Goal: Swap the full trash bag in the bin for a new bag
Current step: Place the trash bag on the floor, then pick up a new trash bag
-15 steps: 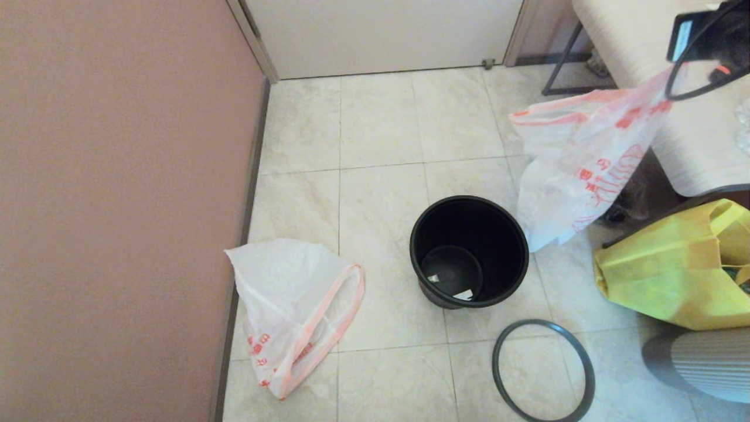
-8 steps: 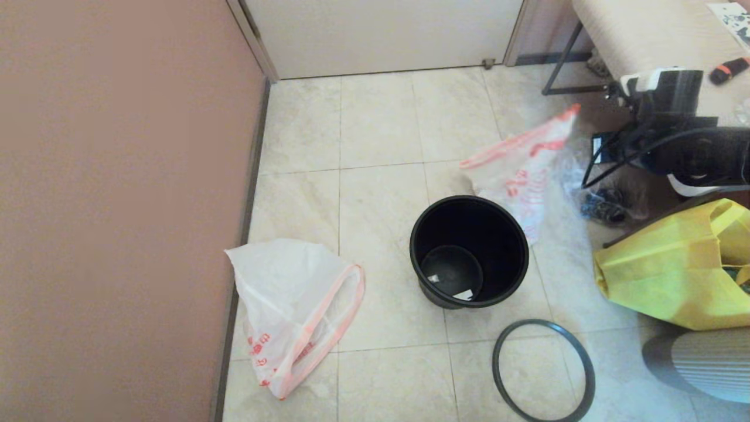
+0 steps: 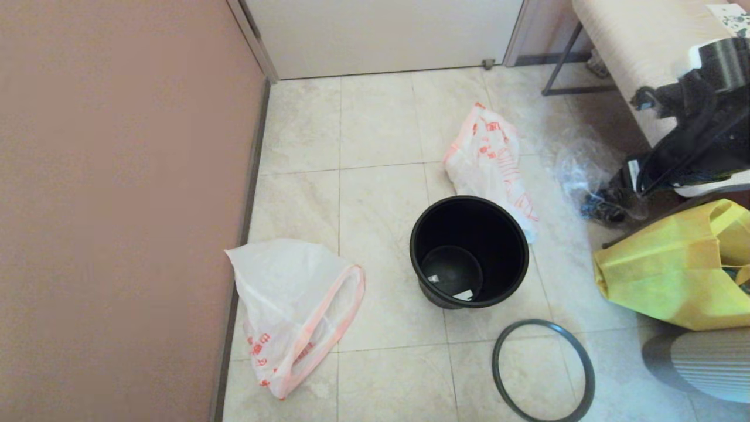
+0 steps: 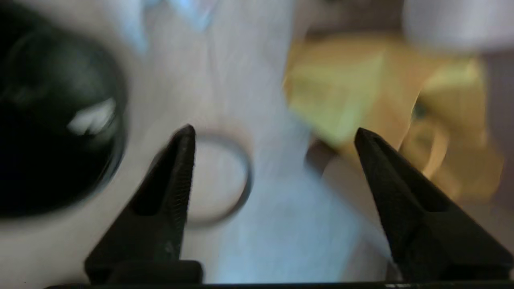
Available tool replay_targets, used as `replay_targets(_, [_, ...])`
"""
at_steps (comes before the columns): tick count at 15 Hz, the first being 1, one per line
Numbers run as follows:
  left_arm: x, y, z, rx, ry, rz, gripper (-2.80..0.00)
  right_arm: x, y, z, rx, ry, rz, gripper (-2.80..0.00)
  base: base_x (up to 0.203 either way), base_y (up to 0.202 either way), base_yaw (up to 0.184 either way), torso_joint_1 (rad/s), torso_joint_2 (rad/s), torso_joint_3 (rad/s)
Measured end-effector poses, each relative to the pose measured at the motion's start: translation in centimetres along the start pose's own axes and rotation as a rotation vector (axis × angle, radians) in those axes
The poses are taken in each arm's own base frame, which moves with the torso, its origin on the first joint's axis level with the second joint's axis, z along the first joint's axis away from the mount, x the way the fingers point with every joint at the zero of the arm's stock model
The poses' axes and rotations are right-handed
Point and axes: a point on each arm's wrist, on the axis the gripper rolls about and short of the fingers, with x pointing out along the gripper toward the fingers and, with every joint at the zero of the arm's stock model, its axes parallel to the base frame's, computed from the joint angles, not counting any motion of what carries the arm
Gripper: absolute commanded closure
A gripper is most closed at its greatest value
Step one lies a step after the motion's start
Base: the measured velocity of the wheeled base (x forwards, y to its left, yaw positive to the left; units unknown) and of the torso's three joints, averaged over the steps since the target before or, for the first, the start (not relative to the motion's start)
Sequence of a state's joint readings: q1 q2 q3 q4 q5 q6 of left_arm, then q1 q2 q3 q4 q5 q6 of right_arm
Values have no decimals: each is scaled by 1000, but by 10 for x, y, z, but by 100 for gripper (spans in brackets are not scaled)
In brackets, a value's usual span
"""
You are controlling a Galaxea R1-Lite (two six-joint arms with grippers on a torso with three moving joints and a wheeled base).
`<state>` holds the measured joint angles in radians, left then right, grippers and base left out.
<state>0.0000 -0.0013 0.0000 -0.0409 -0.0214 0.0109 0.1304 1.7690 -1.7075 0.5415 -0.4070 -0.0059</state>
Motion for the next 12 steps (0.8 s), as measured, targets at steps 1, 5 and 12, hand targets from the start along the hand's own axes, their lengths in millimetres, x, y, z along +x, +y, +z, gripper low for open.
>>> replay_targets(1, [0,0,0,0,0,0,0,-16,3,-8,3,34,24,0,0,0,0,0,0,0])
replay_targets(5, [0,0,0,0,0,0,0,-54,13,-50,-7,113,86,0,0,0,0,0,0,0])
replay_targets(12, [0,0,0,0,0,0,0,-119,-26,-115,28,96,79,0,0,0,0,0,0,0])
